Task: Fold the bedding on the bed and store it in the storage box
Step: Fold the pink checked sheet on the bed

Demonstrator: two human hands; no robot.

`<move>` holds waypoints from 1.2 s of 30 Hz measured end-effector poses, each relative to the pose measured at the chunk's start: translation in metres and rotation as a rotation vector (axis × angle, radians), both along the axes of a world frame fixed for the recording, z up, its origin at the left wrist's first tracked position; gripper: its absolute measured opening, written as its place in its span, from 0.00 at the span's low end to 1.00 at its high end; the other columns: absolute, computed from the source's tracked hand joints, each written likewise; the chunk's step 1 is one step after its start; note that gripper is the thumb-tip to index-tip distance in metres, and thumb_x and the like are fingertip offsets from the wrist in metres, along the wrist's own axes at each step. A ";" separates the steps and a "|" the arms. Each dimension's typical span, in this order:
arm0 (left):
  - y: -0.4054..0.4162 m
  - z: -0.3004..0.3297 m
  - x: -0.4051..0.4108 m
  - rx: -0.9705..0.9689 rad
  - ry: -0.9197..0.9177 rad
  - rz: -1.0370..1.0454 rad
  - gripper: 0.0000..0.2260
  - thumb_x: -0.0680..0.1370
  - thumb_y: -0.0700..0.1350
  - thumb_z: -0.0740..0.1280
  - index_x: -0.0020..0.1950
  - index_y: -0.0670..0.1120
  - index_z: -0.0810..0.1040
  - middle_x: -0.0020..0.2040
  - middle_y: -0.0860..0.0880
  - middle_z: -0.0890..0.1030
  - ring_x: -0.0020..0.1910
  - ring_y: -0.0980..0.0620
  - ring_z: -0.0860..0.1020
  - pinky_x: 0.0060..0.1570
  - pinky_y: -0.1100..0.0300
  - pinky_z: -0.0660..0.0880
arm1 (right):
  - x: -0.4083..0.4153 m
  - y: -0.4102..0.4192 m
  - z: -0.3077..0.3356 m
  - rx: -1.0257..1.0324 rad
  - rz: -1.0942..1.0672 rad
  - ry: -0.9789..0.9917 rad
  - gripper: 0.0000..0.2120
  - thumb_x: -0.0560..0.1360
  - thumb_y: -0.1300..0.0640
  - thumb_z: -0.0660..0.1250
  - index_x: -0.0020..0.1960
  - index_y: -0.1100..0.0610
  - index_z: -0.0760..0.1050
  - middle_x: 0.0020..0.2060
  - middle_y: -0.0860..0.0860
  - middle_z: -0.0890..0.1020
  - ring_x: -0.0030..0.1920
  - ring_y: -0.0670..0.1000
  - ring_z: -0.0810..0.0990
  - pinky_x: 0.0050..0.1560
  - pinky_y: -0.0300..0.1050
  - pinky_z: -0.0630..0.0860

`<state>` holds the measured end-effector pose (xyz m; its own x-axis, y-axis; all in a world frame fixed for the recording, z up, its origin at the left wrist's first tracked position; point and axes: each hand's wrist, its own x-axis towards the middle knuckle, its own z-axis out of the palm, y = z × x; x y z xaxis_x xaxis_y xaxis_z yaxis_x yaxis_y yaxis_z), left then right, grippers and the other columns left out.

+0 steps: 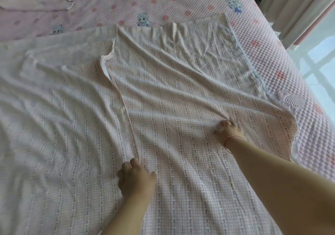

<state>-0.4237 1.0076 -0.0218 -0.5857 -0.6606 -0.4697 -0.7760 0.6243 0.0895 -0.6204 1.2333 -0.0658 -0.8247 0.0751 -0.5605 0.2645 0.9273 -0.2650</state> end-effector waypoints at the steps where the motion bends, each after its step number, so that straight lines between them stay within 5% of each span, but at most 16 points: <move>1: -0.004 -0.002 0.012 -0.032 -0.102 0.020 0.34 0.72 0.61 0.68 0.71 0.44 0.63 0.69 0.43 0.67 0.66 0.41 0.67 0.61 0.50 0.70 | 0.005 -0.007 0.005 0.005 -0.015 0.024 0.25 0.75 0.44 0.58 0.70 0.52 0.67 0.71 0.53 0.65 0.72 0.56 0.60 0.71 0.53 0.60; 3: -0.012 -0.005 0.037 -0.058 -0.205 0.019 0.34 0.72 0.63 0.67 0.69 0.43 0.63 0.67 0.44 0.69 0.65 0.43 0.70 0.58 0.52 0.73 | 0.021 -0.037 0.016 -0.050 -0.036 0.103 0.22 0.75 0.46 0.58 0.65 0.55 0.71 0.65 0.54 0.71 0.67 0.57 0.66 0.66 0.50 0.63; 5: -0.021 -0.012 0.051 -0.047 -0.147 -0.019 0.21 0.77 0.54 0.64 0.64 0.44 0.66 0.62 0.45 0.75 0.60 0.46 0.75 0.55 0.54 0.76 | 0.040 -0.070 0.029 -0.174 -0.012 0.109 0.15 0.74 0.48 0.59 0.56 0.54 0.75 0.55 0.53 0.75 0.59 0.56 0.71 0.60 0.48 0.68; 8: -0.035 -0.013 0.059 0.047 -0.003 -0.015 0.13 0.81 0.40 0.55 0.65 0.42 0.69 0.60 0.45 0.79 0.59 0.46 0.78 0.55 0.55 0.74 | 0.071 -0.125 0.032 -0.401 0.028 -0.096 0.07 0.75 0.50 0.61 0.38 0.50 0.69 0.42 0.52 0.74 0.46 0.53 0.73 0.48 0.43 0.72; 10: -0.042 -0.006 0.064 0.091 0.072 0.023 0.14 0.81 0.39 0.53 0.65 0.42 0.71 0.60 0.44 0.79 0.59 0.46 0.78 0.56 0.56 0.73 | 0.091 -0.159 0.027 -0.559 -0.051 -0.269 0.12 0.77 0.54 0.62 0.35 0.49 0.67 0.44 0.54 0.75 0.45 0.53 0.74 0.54 0.47 0.76; 12: -0.049 0.003 0.071 0.127 0.157 0.039 0.15 0.82 0.40 0.53 0.67 0.41 0.70 0.61 0.43 0.79 0.59 0.45 0.78 0.57 0.56 0.73 | 0.111 -0.189 0.025 -0.638 -0.111 -0.431 0.12 0.78 0.52 0.62 0.36 0.51 0.68 0.45 0.55 0.76 0.46 0.53 0.75 0.58 0.52 0.75; 15: -0.058 0.013 0.083 0.203 0.269 0.044 0.13 0.83 0.46 0.57 0.64 0.42 0.71 0.59 0.43 0.80 0.57 0.45 0.79 0.54 0.55 0.74 | 0.136 -0.221 0.026 -0.751 -0.233 -0.591 0.16 0.78 0.46 0.62 0.41 0.58 0.75 0.43 0.56 0.80 0.42 0.54 0.79 0.52 0.49 0.79; 23: -0.058 -0.011 0.107 0.190 0.078 0.050 0.31 0.71 0.66 0.65 0.66 0.47 0.68 0.60 0.50 0.76 0.58 0.50 0.76 0.54 0.56 0.74 | 0.154 -0.248 0.019 -0.707 -0.369 -0.571 0.17 0.71 0.46 0.71 0.48 0.61 0.77 0.40 0.54 0.81 0.37 0.52 0.80 0.42 0.46 0.80; 26: -0.051 -0.011 0.112 0.044 -0.004 -0.085 0.29 0.72 0.59 0.66 0.68 0.47 0.65 0.60 0.49 0.74 0.59 0.49 0.75 0.53 0.54 0.74 | 0.157 -0.259 0.017 -0.688 -0.356 -0.577 0.09 0.71 0.55 0.72 0.43 0.60 0.77 0.37 0.55 0.79 0.36 0.53 0.78 0.42 0.47 0.78; 30: -0.066 -0.014 0.117 0.124 0.030 -0.062 0.15 0.79 0.45 0.61 0.66 0.47 0.71 0.61 0.49 0.78 0.60 0.48 0.77 0.57 0.55 0.74 | 0.155 -0.275 0.017 -0.656 -0.259 -0.553 0.09 0.73 0.59 0.69 0.37 0.60 0.72 0.40 0.58 0.76 0.42 0.56 0.76 0.59 0.55 0.75; 33: -0.085 0.005 0.126 0.176 0.127 -0.053 0.15 0.82 0.43 0.57 0.69 0.47 0.70 0.63 0.48 0.78 0.62 0.49 0.77 0.58 0.57 0.72 | 0.153 -0.287 0.029 -0.714 -0.304 -0.553 0.08 0.74 0.64 0.66 0.36 0.61 0.72 0.39 0.59 0.77 0.42 0.56 0.77 0.56 0.54 0.77; 36: -0.101 0.036 0.133 0.285 0.283 -0.052 0.11 0.82 0.44 0.58 0.62 0.45 0.74 0.53 0.47 0.81 0.49 0.50 0.80 0.43 0.58 0.76 | 0.146 -0.298 0.047 -0.837 -0.405 -0.552 0.10 0.75 0.70 0.62 0.36 0.63 0.70 0.34 0.57 0.75 0.37 0.54 0.76 0.52 0.52 0.77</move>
<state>-0.2908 0.9070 0.0139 -0.7472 -0.4935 -0.4452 -0.6640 0.5815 0.4700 -0.4740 0.9355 -0.0187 -0.4430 -0.2940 -0.8469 0.7874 0.3241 -0.5244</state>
